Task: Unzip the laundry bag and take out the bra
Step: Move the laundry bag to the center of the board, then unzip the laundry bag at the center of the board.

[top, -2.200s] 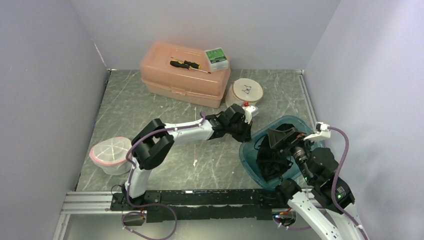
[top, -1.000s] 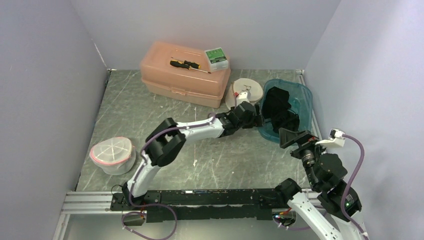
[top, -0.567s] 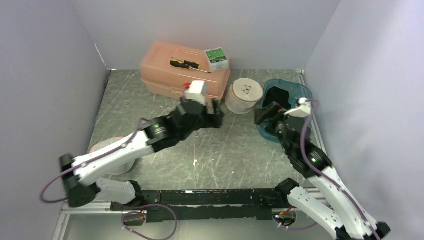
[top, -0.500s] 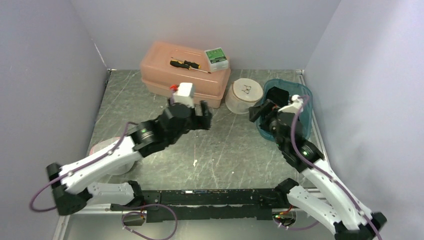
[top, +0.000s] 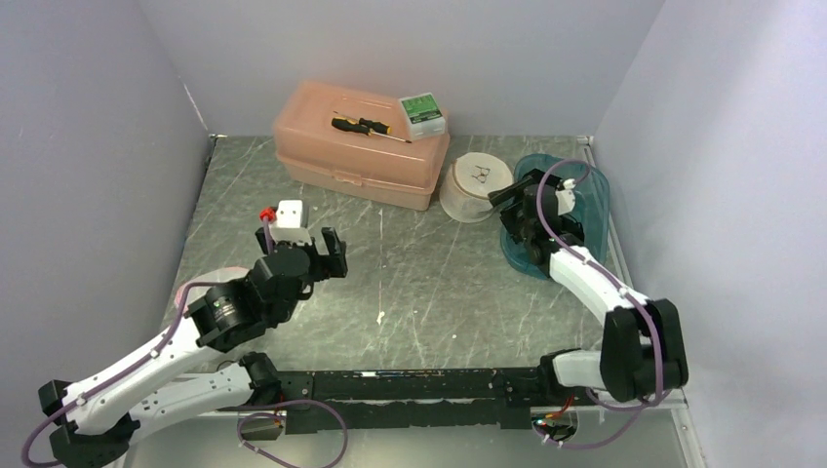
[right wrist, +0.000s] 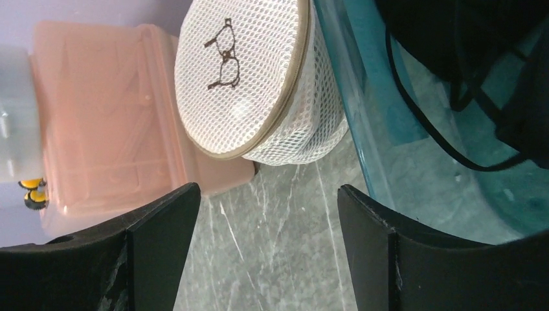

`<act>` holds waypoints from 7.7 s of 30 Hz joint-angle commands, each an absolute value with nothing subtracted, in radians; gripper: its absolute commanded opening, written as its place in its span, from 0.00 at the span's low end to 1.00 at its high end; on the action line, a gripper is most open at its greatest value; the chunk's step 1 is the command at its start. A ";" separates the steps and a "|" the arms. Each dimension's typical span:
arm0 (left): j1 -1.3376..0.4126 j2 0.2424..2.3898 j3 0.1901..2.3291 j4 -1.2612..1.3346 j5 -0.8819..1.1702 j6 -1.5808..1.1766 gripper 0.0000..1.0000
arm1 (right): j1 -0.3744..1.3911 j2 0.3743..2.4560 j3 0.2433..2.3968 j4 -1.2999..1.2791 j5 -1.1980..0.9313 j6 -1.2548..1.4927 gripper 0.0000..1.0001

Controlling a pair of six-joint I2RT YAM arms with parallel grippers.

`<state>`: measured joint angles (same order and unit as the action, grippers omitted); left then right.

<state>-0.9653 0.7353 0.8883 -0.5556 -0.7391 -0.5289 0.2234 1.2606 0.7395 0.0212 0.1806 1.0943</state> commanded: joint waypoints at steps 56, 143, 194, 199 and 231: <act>-0.963 0.670 0.878 -0.642 -0.866 -0.595 0.95 | 0.541 0.948 0.899 -0.230 -0.432 0.512 0.00; -0.632 0.918 0.407 0.276 0.410 -0.776 0.10 | 0.607 0.920 0.479 0.050 -0.288 0.781 0.15; -0.689 1.034 0.597 -0.228 -0.083 -1.543 0.02 | 1.114 1.093 0.698 -0.043 0.302 0.499 0.50; -0.689 1.038 0.606 -0.233 -0.086 -1.536 0.03 | 1.115 1.118 0.712 -0.033 0.293 0.482 0.51; -0.709 1.059 0.621 -0.202 -0.086 -1.523 0.03 | 1.114 1.200 0.726 -0.026 0.181 0.505 0.39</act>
<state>-0.7021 1.0584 0.5896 -0.2073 -0.0658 -1.5314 1.1095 1.2007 0.6910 -0.0654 0.1909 0.5007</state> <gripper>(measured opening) 0.051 0.403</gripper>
